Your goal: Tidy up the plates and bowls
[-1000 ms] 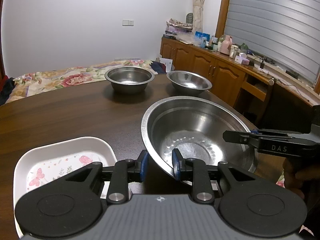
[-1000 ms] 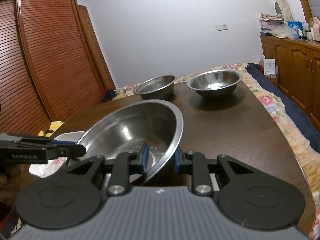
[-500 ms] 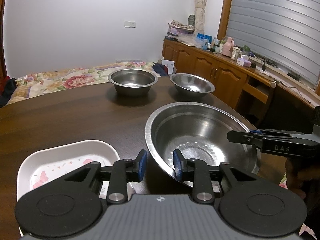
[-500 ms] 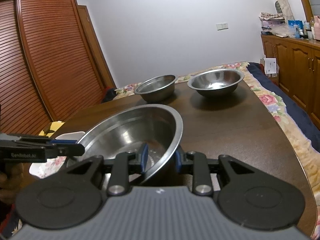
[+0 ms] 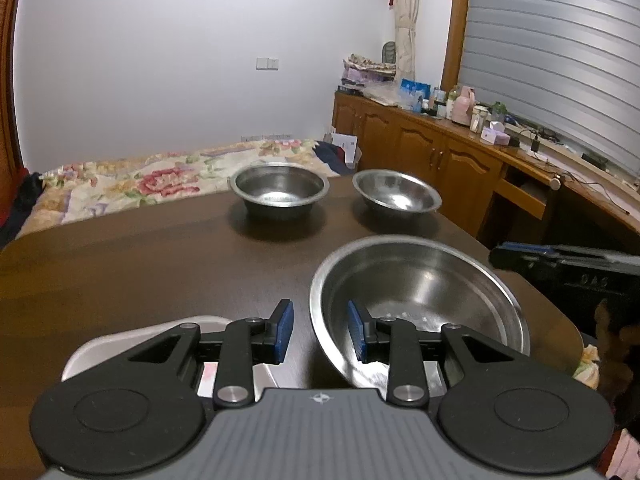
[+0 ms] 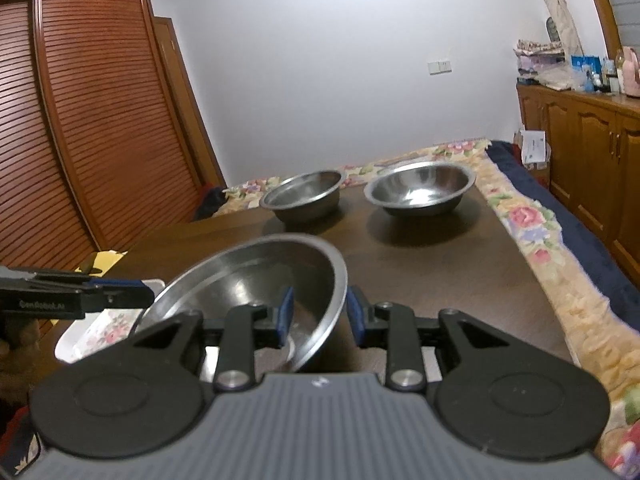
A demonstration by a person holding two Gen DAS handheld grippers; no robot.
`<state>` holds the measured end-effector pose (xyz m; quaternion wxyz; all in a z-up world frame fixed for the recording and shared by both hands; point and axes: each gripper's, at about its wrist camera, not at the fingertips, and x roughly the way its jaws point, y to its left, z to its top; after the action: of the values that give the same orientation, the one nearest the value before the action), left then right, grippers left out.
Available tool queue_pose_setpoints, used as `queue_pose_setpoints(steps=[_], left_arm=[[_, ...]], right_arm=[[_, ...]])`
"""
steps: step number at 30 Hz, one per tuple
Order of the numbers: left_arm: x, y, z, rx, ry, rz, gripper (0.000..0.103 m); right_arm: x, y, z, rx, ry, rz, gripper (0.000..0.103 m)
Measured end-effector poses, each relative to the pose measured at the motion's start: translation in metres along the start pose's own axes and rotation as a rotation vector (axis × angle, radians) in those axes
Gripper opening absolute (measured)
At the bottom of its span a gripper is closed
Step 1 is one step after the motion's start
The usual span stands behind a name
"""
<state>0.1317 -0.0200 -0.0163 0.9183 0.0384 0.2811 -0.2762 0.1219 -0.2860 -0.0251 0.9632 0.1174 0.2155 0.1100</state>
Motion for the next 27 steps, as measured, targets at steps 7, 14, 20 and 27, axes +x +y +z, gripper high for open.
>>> queue_pose_setpoints(steps=[7,14,20,27], left_arm=[[0.002,0.004,0.035,0.057,-0.064,0.047,0.034],[0.02,0.008,0.071,0.065,-0.096,0.068,0.04],[0.049,0.017,0.083,0.026,-0.079,0.1,0.04],[0.092,0.036,0.094,-0.014,-0.029,0.128,0.04]], right_arm=[[-0.003,-0.008,0.04,-0.091,-0.05,-0.025,0.032],[0.007,-0.02,0.086,-0.127,-0.105,-0.002,0.032],[0.043,-0.026,0.107,-0.17,-0.08,0.015,0.037],[0.111,-0.034,0.122,-0.112,0.065,0.101,0.037]])
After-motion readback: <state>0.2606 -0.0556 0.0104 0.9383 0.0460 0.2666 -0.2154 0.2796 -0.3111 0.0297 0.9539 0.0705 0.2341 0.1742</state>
